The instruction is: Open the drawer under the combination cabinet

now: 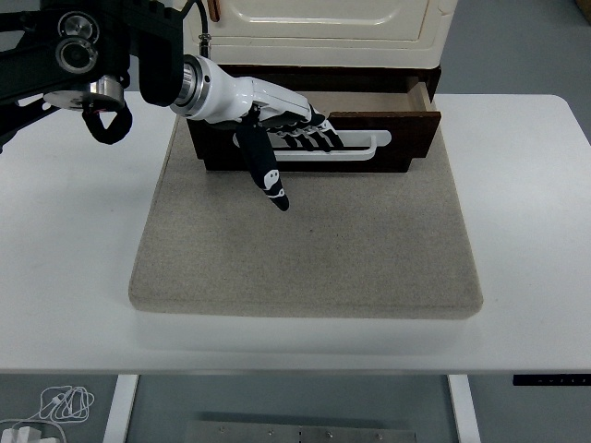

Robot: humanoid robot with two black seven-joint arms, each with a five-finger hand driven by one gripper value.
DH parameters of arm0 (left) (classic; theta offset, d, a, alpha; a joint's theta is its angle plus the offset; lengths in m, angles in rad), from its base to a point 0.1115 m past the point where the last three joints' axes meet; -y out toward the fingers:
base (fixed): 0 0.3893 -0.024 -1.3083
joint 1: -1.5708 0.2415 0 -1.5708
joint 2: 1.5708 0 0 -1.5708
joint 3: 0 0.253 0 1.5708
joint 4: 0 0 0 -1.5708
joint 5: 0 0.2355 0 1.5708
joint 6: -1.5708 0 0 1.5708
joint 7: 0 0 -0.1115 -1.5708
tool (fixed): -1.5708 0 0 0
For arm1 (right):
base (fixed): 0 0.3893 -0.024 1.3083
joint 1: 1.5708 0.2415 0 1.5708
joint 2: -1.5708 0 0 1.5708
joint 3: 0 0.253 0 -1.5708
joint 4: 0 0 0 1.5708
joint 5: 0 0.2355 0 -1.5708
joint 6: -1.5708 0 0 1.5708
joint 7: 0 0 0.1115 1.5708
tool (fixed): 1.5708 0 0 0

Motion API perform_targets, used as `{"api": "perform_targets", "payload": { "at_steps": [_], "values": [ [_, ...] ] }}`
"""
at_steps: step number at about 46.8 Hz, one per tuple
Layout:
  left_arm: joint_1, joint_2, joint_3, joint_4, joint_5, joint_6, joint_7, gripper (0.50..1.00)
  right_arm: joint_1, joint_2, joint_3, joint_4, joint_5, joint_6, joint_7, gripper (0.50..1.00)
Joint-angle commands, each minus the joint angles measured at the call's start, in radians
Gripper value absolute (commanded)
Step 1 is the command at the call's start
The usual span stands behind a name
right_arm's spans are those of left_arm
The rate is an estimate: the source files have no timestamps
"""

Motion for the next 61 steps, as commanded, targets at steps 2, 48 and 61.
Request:
{"api": "perform_targets", "payload": {
  "at_steps": [2, 48, 61],
  "values": [
    [0.0, 0.0, 0.0, 0.0, -0.001, -0.001, 0.0, 1.0, 0.0, 0.0, 0.0, 0.0, 0.0, 0.001, 0.0, 0.926],
    [0.014, -0.009, 0.006, 0.015, 0.008, 0.047, -0.003, 1.0, 0.0, 0.0, 0.0, 0.0, 0.0, -0.001, 0.0, 0.926],
    [0.012, -0.008, 0.004, 0.008, -0.012, 0.019, -0.002, 1.0, 0.0, 0.0, 0.0, 0.0, 0.0, -0.001, 0.0, 0.926]
  ]
}}
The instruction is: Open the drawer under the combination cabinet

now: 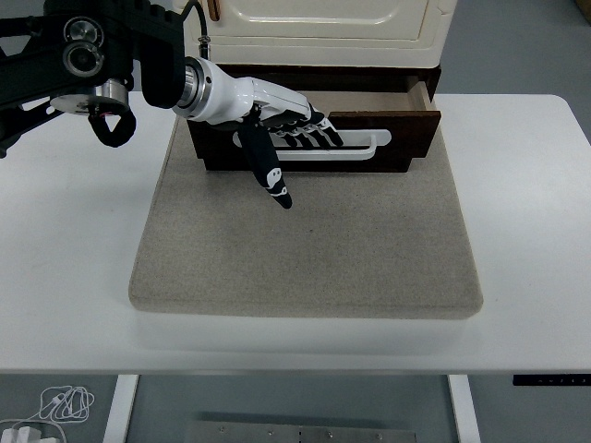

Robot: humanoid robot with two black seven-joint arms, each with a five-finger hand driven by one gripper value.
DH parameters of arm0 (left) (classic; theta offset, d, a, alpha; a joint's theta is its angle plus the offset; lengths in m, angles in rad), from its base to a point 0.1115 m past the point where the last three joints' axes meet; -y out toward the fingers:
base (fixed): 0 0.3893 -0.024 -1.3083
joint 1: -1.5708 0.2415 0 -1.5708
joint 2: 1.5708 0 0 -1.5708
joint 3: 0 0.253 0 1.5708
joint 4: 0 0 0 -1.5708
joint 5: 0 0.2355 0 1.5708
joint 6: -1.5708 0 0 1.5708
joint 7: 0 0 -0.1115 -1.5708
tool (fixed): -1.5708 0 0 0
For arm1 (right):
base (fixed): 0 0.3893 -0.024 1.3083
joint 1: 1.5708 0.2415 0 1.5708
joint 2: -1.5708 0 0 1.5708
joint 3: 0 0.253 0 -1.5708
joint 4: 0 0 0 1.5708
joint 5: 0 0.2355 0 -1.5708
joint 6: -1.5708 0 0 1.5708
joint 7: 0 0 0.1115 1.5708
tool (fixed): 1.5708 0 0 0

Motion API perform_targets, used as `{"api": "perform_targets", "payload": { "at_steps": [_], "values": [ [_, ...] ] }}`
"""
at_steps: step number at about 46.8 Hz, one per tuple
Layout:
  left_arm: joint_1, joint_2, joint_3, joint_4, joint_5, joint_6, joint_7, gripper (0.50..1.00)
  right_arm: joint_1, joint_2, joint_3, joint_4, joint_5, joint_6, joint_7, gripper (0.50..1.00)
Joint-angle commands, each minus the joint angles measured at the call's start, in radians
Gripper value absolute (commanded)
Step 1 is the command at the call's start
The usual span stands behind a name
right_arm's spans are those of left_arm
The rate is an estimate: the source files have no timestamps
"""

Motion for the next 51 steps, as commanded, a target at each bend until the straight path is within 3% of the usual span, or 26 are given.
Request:
{"api": "perform_targets", "payload": {
  "at_steps": [1, 34, 42, 51],
  "values": [
    [-0.001, 0.0, 0.0, -0.002, -0.004, -0.017, 0.0, 1.0, 0.0, 0.0, 0.0, 0.0, 0.0, -0.001, 0.0, 0.926],
    [-0.015, 0.006, -0.015, -0.008, -0.079, -0.054, 0.0, 1.0, 0.0, 0.0, 0.0, 0.0, 0.0, 0.001, 0.0, 0.926],
    [-0.043, 0.02, -0.098, -0.004, -0.131, -0.063, -0.003, 1.0, 0.0, 0.0, 0.001, 0.0, 0.0, -0.001, 0.0, 0.926],
    [-0.087, 0.084, -0.215, 0.013, -0.186, -0.082, -0.028, 1.0, 0.0, 0.0, 0.0, 0.0, 0.0, -0.001, 0.0, 0.926]
  ]
}}
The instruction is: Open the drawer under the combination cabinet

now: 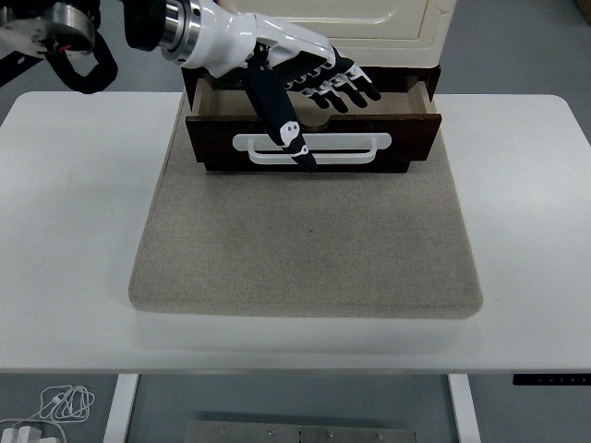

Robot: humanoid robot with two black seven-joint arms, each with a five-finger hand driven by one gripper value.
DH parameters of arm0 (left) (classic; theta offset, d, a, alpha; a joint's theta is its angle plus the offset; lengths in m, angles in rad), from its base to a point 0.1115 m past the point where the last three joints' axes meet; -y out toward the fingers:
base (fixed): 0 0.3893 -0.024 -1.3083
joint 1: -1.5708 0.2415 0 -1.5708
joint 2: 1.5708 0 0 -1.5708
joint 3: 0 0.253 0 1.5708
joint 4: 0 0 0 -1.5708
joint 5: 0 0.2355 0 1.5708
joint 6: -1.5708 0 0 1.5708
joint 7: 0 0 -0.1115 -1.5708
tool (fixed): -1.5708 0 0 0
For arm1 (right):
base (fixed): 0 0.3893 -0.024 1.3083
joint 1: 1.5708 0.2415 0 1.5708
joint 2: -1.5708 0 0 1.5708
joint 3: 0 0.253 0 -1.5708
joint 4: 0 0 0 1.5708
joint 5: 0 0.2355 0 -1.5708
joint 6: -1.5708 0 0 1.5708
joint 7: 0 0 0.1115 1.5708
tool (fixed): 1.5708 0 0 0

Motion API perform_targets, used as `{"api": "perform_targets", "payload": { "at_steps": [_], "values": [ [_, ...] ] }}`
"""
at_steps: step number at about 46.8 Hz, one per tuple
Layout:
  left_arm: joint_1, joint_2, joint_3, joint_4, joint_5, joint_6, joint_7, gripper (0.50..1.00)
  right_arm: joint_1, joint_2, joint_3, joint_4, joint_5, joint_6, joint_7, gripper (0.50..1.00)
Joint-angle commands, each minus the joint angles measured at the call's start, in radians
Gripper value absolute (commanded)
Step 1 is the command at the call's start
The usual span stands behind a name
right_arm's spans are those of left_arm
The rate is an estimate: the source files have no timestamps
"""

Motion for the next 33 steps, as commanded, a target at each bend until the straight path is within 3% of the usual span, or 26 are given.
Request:
{"api": "perform_targets", "payload": {
  "at_steps": [1, 12, 16, 21, 27, 33],
  "values": [
    [-0.008, 0.031, -0.073, 0.009, -0.025, -0.001, -0.02, 1.0, 0.0, 0.0, 0.001, 0.0, 0.0, 0.0, 0.0, 0.926],
    [-0.011, 0.071, -0.371, 0.163, -0.031, 0.013, -0.194, 1.0, 0.0, 0.0, 0.0, 0.001, 0.0, 0.001, 0.0, 0.926],
    [-0.011, 0.101, -0.44, 0.226, -0.031, 0.021, -0.227, 1.0, 0.0, 0.0, 0.0, 0.0, 0.0, 0.0, 0.0, 0.926],
    [-0.008, 0.163, -0.472, 0.301, -0.032, 0.037, -0.28, 1.0, 0.0, 0.0, 0.0, 0.0, 0.0, 0.0, 0.0, 0.926],
    [0.009, 0.249, -0.472, 0.409, -0.034, 0.086, -0.405, 1.0, 0.0, 0.0, 0.0, 0.0, 0.0, 0.001, 0.0, 0.926],
    [0.059, 0.279, -0.466, 0.533, -0.035, 0.119, -0.484, 1.0, 0.0, 0.0, 0.0, 0.0, 0.0, 0.0, 0.0, 0.926]
  ]
}}
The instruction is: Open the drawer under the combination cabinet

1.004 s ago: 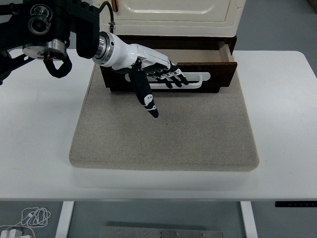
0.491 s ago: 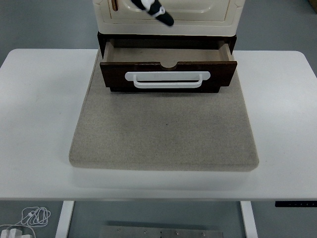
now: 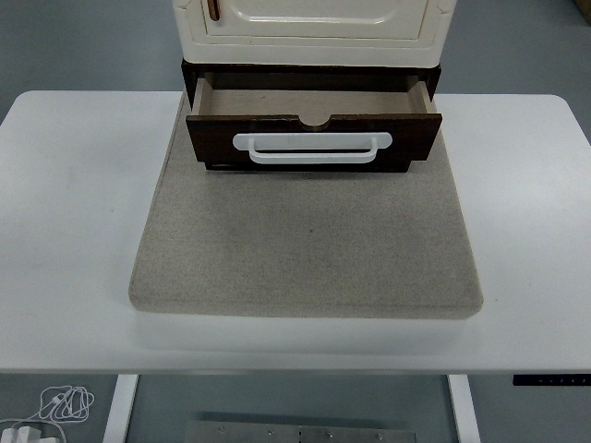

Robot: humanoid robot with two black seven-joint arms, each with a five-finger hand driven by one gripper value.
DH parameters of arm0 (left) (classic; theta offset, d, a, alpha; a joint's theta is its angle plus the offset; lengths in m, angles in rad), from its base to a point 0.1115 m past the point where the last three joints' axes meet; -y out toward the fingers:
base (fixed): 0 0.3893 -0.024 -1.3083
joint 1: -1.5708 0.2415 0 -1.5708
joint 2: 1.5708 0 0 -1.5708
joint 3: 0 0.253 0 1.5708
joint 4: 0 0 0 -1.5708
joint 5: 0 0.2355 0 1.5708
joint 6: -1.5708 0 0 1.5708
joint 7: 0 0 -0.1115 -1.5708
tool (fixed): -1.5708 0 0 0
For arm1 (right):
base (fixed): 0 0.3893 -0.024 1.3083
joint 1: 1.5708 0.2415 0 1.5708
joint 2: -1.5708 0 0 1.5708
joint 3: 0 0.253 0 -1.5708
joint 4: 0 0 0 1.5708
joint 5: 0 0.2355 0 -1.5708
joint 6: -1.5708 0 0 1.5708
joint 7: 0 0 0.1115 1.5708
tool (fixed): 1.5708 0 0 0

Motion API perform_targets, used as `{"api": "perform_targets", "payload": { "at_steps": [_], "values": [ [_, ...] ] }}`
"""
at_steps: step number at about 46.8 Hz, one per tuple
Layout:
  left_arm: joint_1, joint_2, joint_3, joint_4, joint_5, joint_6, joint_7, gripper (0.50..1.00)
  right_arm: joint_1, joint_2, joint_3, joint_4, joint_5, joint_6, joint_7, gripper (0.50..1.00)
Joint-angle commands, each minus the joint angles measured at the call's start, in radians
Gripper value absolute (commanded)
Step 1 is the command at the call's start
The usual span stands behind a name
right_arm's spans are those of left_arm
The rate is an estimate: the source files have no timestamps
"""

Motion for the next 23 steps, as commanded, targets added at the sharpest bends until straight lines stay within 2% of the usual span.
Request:
{"api": "perform_targets", "payload": {
  "at_steps": [1, 8, 11, 15, 20, 23],
  "values": [
    [0.045, 0.008, -0.001, 0.076, -0.001, 0.007, -0.039, 1.0, 0.0, 0.0, 0.001, 0.0, 0.0, 0.0, 0.0, 0.926],
    [0.112, 0.005, -0.004, 0.185, -0.003, 0.012, -0.082, 1.0, 0.0, 0.0, 0.0, 0.0, 0.0, -0.001, 0.0, 0.926],
    [0.14, -0.004, -0.003, 0.237, -0.01, 0.032, -0.085, 1.0, 0.0, 0.0, 0.0, 0.0, 0.0, -0.001, 0.0, 0.926],
    [0.186, -0.039, 0.002, 0.303, -0.04, 0.094, -0.085, 1.0, 0.0, 0.0, 0.0, 0.0, 0.0, 0.0, 0.0, 0.926],
    [0.226, -0.128, 0.005, 0.403, -0.037, 0.199, -0.081, 1.0, 0.0, 0.0, 0.001, 0.0, 0.0, 0.0, 0.0, 0.926],
    [0.233, -0.18, 0.007, 0.467, -0.04, 0.236, -0.081, 1.0, 0.0, 0.0, 0.001, 0.0, 0.0, 0.0, 0.0, 0.926]
  ]
}}
